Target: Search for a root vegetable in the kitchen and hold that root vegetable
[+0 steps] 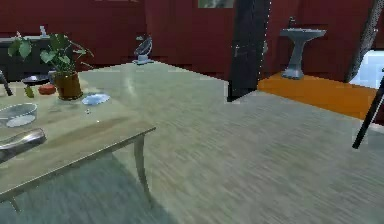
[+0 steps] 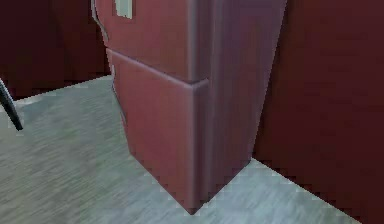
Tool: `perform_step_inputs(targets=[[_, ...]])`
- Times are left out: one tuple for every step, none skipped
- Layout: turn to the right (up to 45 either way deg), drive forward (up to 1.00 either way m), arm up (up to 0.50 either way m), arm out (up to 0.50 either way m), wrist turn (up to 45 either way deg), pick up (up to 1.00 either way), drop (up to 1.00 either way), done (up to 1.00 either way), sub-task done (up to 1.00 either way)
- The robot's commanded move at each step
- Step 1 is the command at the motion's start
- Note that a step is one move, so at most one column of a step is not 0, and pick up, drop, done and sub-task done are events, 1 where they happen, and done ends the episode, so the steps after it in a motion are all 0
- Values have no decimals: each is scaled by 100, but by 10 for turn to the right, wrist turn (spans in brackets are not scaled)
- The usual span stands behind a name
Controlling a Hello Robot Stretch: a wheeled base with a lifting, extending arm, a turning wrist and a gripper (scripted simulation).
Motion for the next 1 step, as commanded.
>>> perform_step_inputs(targets=[[180,0,0,0,0,0,0,0,0]])
